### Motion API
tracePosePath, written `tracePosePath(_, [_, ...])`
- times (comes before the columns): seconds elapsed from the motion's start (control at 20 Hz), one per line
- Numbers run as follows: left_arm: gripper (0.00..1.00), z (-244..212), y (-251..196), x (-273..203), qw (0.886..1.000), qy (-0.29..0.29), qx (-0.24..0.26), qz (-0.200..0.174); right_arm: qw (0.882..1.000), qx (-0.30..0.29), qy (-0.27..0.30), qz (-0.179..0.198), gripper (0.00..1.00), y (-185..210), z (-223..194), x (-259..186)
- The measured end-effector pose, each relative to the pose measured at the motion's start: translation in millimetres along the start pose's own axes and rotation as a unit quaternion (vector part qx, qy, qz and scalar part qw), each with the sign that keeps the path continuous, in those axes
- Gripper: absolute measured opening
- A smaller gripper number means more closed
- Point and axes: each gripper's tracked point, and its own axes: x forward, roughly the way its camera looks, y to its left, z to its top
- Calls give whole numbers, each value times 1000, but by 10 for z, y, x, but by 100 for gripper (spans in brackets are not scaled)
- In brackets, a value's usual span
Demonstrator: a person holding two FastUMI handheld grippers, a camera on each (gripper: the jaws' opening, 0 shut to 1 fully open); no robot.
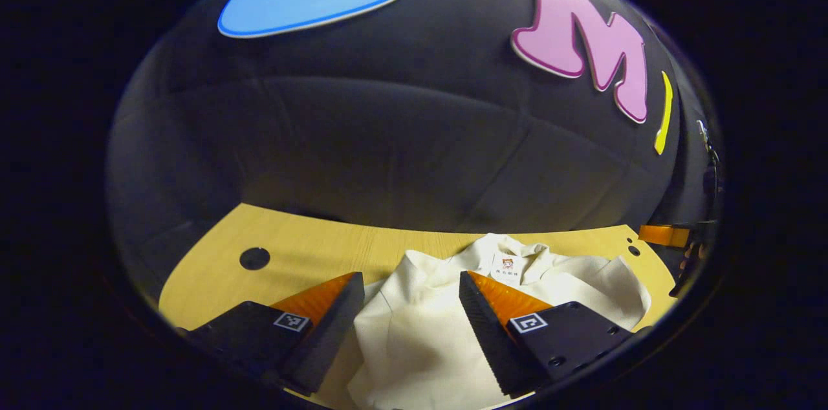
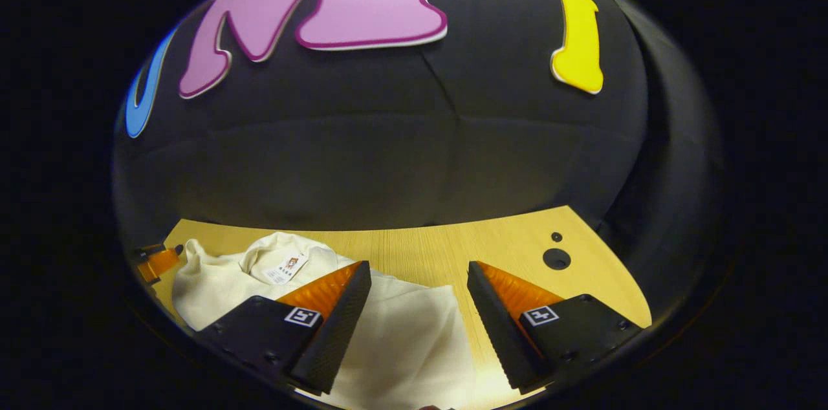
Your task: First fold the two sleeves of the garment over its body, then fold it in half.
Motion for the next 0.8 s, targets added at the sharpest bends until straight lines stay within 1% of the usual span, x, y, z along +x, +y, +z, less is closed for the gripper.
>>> tracePosePath(0.05, [92,75,-66,-147,1000,-9,10,-3,1000,0,-15,4,98,50,48,-143])
tracePosePath(0.1, [96,152,-142,-316,1000,-18,18,-8,1000,0,-29,2,98,70,109,-337])
tracePosePath(0.3, [96,574,-424,-1181,996,-78,25,-26,997,-11,-76,-13,98,77,348,-1146])
tracePosePath(0.45, [96,888,-663,-1869,992,-117,19,-47,991,-6,-133,-17,97,85,650,-1804])
tracePosePath(0.6, [95,1138,-800,-2508,987,-151,38,-48,986,4,-169,-16,96,95,864,-2518])
tracePosePath(0.7, [95,1241,-878,-2930,984,-169,44,-46,982,-12,-189,-20,96,108,967,-2922])
tracePosePath(0.8, [95,1292,-906,-3281,982,-184,34,-34,977,-31,-206,-35,96,89,1016,-3312])
